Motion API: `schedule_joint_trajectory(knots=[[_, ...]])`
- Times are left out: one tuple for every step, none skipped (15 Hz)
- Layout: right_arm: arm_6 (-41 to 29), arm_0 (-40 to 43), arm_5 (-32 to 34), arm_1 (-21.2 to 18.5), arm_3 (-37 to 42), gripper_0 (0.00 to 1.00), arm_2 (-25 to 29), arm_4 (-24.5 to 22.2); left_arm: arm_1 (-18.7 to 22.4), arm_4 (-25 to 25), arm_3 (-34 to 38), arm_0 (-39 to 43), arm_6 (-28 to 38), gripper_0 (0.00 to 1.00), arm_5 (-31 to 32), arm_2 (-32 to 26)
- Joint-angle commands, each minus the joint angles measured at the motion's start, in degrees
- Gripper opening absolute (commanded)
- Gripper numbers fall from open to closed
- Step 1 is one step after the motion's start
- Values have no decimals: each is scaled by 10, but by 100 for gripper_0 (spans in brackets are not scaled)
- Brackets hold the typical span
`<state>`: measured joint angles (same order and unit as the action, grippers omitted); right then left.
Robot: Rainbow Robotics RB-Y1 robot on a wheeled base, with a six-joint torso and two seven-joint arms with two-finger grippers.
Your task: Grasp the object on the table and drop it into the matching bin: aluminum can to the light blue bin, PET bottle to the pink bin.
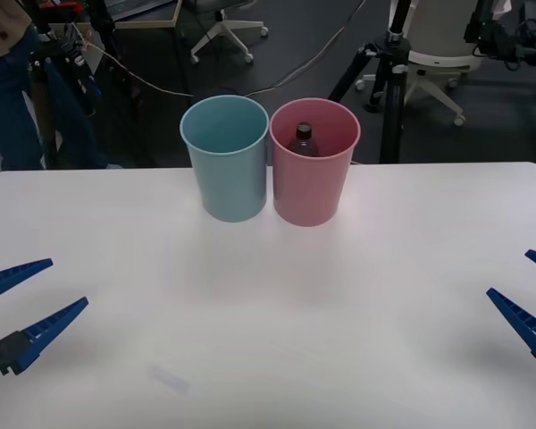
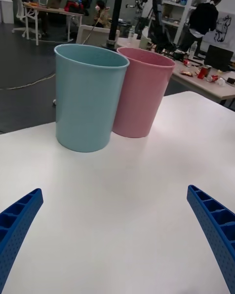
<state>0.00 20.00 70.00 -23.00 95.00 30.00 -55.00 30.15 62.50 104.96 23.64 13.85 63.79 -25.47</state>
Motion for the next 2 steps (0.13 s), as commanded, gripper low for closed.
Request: schedule_joint_trajectory(knots=[[0, 0, 0, 0, 0, 100, 0, 0, 0, -4, -1, 5, -5, 100, 1, 1], [0, 0, 0, 0, 0, 100, 0, 0, 0, -4, -1, 5, -5, 100, 1, 1]])
